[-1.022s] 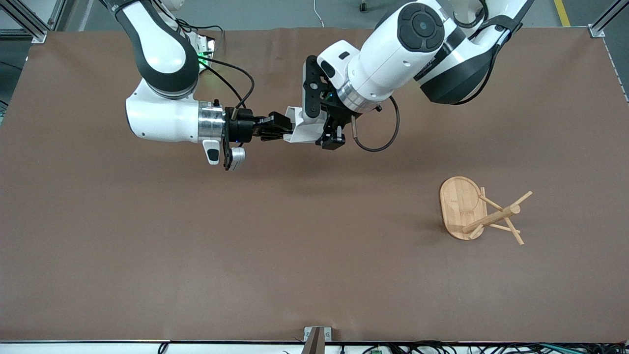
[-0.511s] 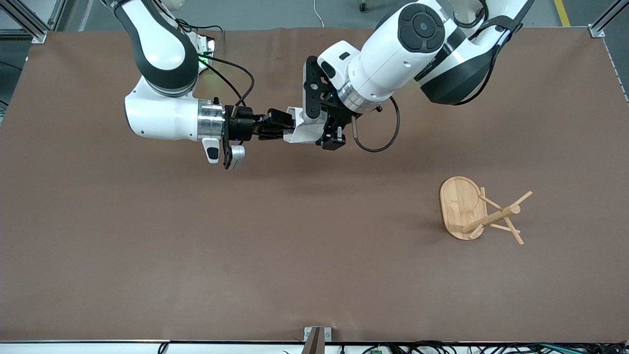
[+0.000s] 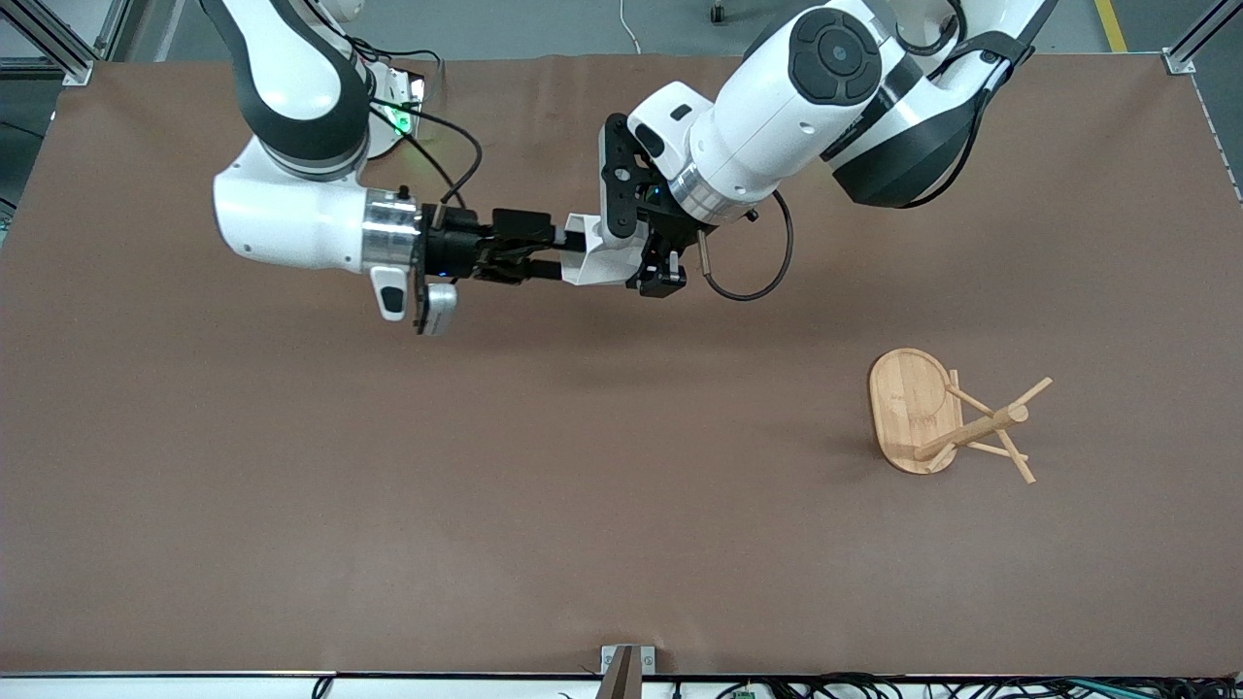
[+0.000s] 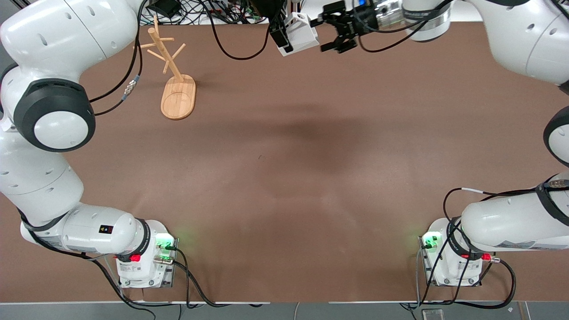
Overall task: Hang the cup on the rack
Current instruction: 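Open the right gripper and pull it back from the cup, then carry the cup with the left gripper over the wooden rack while the right gripper retracts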
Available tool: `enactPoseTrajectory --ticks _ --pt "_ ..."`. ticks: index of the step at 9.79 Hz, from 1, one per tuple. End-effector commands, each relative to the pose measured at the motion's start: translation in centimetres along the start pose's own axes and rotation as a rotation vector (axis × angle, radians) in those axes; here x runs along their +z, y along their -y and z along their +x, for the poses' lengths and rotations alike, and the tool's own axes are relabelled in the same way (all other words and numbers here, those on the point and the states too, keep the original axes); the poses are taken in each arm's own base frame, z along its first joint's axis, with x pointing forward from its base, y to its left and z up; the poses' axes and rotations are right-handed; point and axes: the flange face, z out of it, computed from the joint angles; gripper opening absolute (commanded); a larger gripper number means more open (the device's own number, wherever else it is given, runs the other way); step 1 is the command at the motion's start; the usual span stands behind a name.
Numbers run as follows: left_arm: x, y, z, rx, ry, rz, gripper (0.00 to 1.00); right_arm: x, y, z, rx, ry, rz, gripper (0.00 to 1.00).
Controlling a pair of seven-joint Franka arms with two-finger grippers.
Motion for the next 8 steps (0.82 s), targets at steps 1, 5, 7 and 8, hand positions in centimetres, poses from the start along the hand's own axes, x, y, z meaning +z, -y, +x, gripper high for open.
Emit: enactPoseTrajectory --ticks 1,5,7,8 --pt "1.5 -0.2 -0.2 -0.128 0.012 -0.025 0.00 -7.0 -3.0 1.2 -0.051 0.017 -0.207 1.00" --pt "1.0 0.8 -1.2 -0.341 0.019 -0.009 0.01 -20.6 -8.5 2.7 -0.088 0.002 -0.616 1.00" --pt "0.2 0.6 -1.3 -0.449 0.022 0.005 0.01 -26.5 -11.9 2.9 -0.040 -0.057 -0.747 1.00" --pt "-0.4 0.2 -1.4 -0.508 0.038 0.010 0.01 -30.1 -13.4 2.8 -0.030 -0.089 -0.848 1.00"
